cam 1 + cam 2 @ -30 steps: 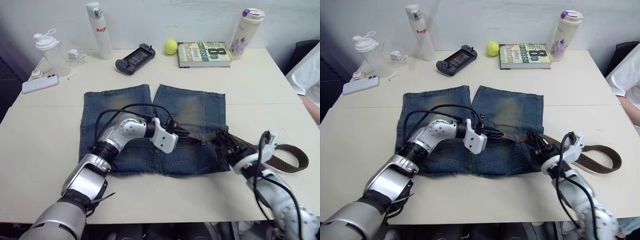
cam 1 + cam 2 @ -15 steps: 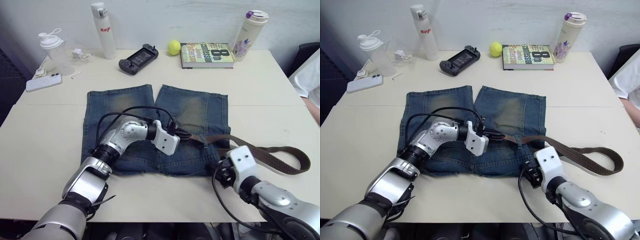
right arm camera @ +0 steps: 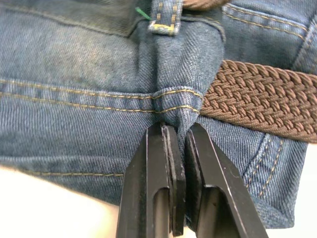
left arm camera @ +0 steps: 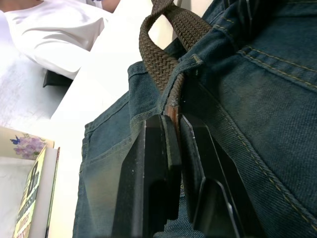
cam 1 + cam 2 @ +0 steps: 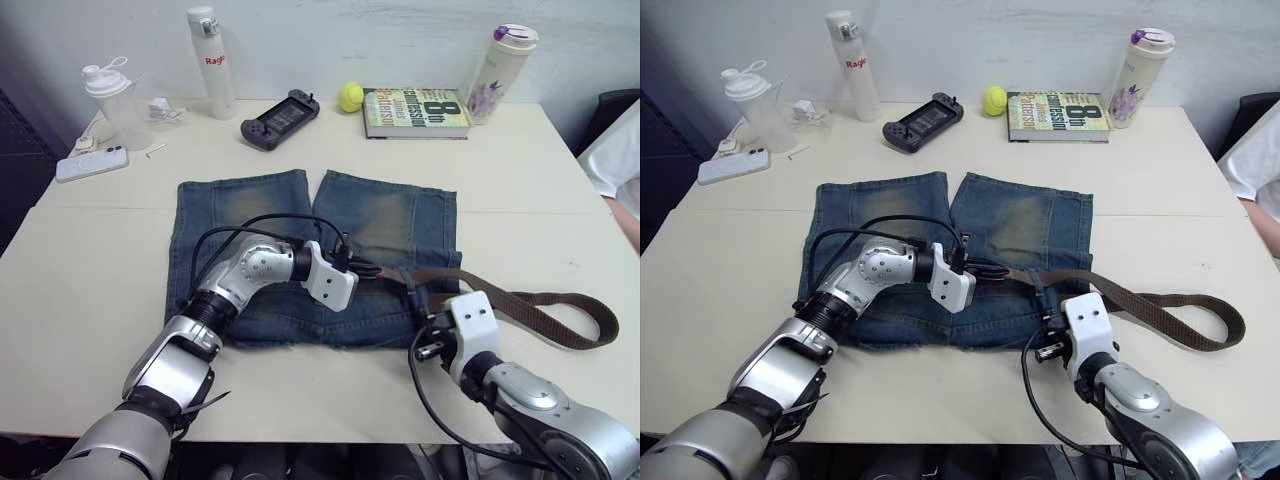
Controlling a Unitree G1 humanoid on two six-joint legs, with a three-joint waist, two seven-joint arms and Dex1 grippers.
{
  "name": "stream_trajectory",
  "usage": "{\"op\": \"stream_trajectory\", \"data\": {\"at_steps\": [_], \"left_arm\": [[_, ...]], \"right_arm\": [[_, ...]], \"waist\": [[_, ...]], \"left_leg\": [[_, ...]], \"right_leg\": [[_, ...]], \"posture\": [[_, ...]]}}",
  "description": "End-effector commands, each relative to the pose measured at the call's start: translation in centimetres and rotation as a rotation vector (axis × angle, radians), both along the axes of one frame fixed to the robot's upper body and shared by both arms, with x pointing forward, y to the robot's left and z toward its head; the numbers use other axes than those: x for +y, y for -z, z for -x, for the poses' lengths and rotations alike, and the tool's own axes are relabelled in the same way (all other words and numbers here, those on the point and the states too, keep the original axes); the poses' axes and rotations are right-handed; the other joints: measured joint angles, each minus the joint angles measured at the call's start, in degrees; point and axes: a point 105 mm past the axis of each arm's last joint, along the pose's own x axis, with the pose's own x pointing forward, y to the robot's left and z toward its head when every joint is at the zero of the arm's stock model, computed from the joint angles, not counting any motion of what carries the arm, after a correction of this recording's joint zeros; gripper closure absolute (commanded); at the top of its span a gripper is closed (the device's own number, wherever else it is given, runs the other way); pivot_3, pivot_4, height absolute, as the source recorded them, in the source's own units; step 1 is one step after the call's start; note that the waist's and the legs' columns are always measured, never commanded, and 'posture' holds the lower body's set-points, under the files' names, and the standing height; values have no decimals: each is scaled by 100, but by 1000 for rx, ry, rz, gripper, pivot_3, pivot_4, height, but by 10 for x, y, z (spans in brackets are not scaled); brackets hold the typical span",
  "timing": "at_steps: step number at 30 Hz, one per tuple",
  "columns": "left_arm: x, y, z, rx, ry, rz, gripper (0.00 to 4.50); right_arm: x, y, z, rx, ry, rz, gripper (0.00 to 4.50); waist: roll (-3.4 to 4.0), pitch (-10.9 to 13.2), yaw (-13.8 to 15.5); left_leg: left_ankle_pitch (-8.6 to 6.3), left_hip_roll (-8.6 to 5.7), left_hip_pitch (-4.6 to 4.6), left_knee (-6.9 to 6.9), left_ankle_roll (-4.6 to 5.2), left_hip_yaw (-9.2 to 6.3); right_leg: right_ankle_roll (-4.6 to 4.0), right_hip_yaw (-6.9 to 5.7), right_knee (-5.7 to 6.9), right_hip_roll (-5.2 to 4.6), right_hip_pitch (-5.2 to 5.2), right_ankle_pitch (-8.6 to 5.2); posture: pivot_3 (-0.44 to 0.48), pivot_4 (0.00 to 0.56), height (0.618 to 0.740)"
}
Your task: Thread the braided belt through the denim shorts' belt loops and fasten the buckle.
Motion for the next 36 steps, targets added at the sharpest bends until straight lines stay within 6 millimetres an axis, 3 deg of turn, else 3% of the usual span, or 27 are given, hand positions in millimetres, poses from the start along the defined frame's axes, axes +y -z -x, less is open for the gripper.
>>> {"op": "stream_trajectory", "data": {"at_steps": [1, 4, 8, 15, 18, 22, 24, 28, 30, 33, 36], "left_arm": [[15, -14, -4, -78, -39, 64, 4500], [30, -22, -5, -163, -59, 97, 4500], [50, -26, -3, -262, -90, 94, 4500], [42, -30, 9, -311, -84, 150, 4500], [40, -29, 10, -305, -88, 160, 4500], [39, -28, 11, -295, -97, 162, 4500], [39, -27, 11, -289, -103, 159, 4500], [39, -26, 11, -288, -108, 159, 4500], [39, -27, 11, -288, -111, 168, 4500], [36, -29, 13, -299, -102, 182, 4500], [34, -31, 17, -304, -90, 204, 4500]], "right_arm": [[-56, -16, -20, -54, 206, 118, 4459], [-77, -25, -27, -65, 252, 149, 4459], [-97, -23, -27, -26, 271, 192, 4459], [-79, -27, -36, -42, 232, 46, 4459], [-74, -35, -38, -74, 230, -33, 3255], [-69, -65, -35, -161, 182, -214, 1420], [-60, -83, -20, -161, 47, -372, 538], [-49, -107, 12, -125, -128, -614, 538], [-31, -110, 20, -73, -177, -750, 538], [-2, -104, 21, 1, -190, -955, 538], [23, -85, 6, 85, -55, -1191, 538]], "waist": [[0, 0, 3], [2, 1, 53], [4, 2, 116], [4, 2, 102], [5, 2, 89], [11, 5, 81], [12, 5, 85], [12, 6, 127], [11, 6, 103], [11, 6, 57], [-3, 0, 13]], "left_leg": [[0, -1, 0, 1, 0, 0], [0, -4, -1, 1, 0, 0], [0, -4, -6, -4, 1, -1], [-5, -8, -9, 6, 9, -3], [-2, -5, -9, -1, 3, -3], [-1, -3, -9, -5, 2, -1], [-1, -3, -9, -3, 3, -1], [-9, -3, -12, -2, 16, -5], [-14, -3, -11, 3, 24, -3], [-15, -1, -5, 5, 27, -1], [-9, 10, -6, 0, 16, -7]], "right_leg": [[0, -1, 0, -1, 0, 0], [1, -3, 2, -4, -3, 1], [1, -7, 6, -3, -6, 1], [11, -13, 8, -9, 2, 6], [11, -13, 11, -4, -4, 6], [11, -12, 16, -1, -6, 6], [11, -12, 16, -2, -5, 6], [11, -19, 8, -6, 6, 6], [15, -18, 4, -7, 13, 8], [18, -14, 4, -5, 15, 10], [18, -22, 4, 4, 13, 10]], "posture": [[0, 150, 740], [0, 150, 740], [0, 150, 740], [0, 150, 740], [0, 150, 740], [0, 150, 740], [0, 150, 740], [0, 150, 740], [0, 150, 740], [0, 150, 740], [0, 150, 740]]}}
